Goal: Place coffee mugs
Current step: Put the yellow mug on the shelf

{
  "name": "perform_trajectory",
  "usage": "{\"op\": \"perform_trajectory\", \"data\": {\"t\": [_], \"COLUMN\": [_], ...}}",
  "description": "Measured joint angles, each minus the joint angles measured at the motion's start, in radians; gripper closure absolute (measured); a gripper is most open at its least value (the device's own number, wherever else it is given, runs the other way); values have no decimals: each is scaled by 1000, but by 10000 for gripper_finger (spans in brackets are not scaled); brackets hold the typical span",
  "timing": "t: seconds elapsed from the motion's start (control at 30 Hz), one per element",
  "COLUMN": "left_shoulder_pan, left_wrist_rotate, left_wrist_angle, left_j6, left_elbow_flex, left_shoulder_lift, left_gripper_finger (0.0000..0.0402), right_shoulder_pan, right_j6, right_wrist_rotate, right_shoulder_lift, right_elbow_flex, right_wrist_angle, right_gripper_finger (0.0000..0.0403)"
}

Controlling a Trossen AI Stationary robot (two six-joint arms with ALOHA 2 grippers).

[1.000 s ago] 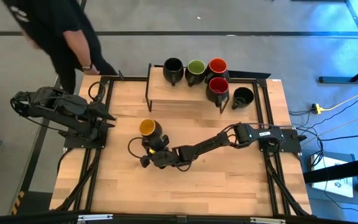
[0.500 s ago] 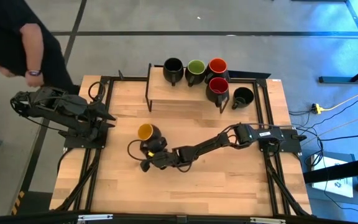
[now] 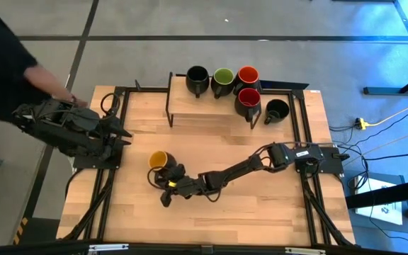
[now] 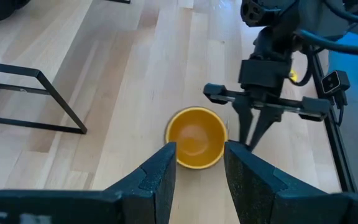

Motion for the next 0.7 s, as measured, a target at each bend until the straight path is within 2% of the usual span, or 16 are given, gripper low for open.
{"op": "perform_trajectory", "data": {"t": [0.23,0.5,0.7], "left_shoulder_pan": [0,0,0], "left_wrist_rotate": [0,0,8], "left_wrist_angle": [0,0,0], "left_j6": [-1,-22,-22], "left_elbow_flex": [0,0,0], "left_shoulder_lift": [0,0,0], "left_gripper_finger": [273,273,273], "right_shoulder_pan": [3,1,3], "right_j6": [0,46,40], "right_wrist_rotate": [3,26,30], "right_shoulder_lift": [0,-2,-6], "right_elbow_flex": [0,1,2], "right_wrist_angle": [-4,-39,-106], "right_gripper_finger": [384,338,288]}}
